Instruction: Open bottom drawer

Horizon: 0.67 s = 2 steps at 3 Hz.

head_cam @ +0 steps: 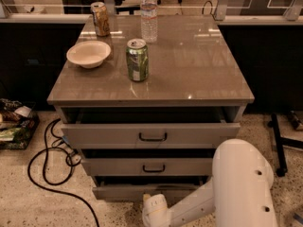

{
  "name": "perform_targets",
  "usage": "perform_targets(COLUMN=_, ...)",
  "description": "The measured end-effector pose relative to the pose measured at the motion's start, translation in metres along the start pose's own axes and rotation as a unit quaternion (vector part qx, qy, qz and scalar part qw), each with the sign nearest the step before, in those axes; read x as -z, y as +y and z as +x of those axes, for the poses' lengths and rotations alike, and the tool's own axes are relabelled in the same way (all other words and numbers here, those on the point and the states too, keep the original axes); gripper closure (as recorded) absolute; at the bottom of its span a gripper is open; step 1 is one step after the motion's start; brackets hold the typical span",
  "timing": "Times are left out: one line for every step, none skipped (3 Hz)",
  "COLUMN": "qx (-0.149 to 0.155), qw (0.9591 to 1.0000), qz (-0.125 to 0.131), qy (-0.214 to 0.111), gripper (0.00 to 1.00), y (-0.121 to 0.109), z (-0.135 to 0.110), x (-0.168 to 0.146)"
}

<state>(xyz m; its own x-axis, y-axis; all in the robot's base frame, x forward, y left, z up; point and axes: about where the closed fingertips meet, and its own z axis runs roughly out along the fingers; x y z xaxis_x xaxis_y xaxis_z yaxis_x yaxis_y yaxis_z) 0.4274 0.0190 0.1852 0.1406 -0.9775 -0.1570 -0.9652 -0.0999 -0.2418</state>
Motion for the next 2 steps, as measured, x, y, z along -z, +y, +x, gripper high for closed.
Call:
perform_targets(qx=-0.001, qw=0.9998, qz=-0.014, qy=0.016, gripper=0.0, y=0.0068, z=0.0006, x=-0.0057)
perform_targets(qx=-0.004, qw=0.9992, qz=-0.024, qy=0.031, gripper=0.0, y=0.0109, z=0.0046, x=-0.0107)
